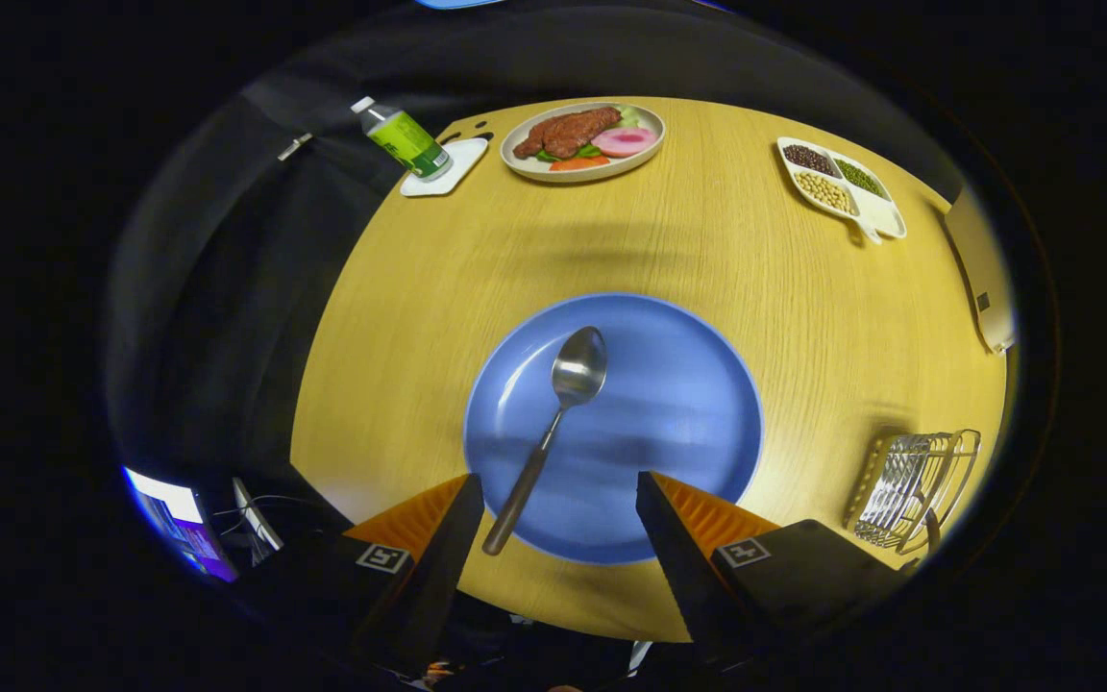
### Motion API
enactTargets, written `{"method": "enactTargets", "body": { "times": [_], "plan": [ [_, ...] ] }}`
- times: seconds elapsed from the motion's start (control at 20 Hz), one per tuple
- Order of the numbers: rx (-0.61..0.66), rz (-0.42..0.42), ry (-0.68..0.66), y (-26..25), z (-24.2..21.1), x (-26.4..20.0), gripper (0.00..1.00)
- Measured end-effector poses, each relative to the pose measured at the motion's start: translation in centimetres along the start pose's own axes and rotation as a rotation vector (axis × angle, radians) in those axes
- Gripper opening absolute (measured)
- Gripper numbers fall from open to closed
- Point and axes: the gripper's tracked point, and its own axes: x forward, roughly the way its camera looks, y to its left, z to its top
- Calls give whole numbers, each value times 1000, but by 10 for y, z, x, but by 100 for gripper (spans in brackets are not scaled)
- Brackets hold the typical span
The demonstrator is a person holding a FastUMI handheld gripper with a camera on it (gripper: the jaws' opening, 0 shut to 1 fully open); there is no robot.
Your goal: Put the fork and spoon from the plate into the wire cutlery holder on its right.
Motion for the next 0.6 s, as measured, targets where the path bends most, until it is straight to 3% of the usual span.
{"method": "enactTargets", "body": {
  "times": [0.4,0.6],
  "plan": [
    [77,-60,75,9,-18,44,93],
    [93,-72,90,14,-20,50,62]
  ]
}}
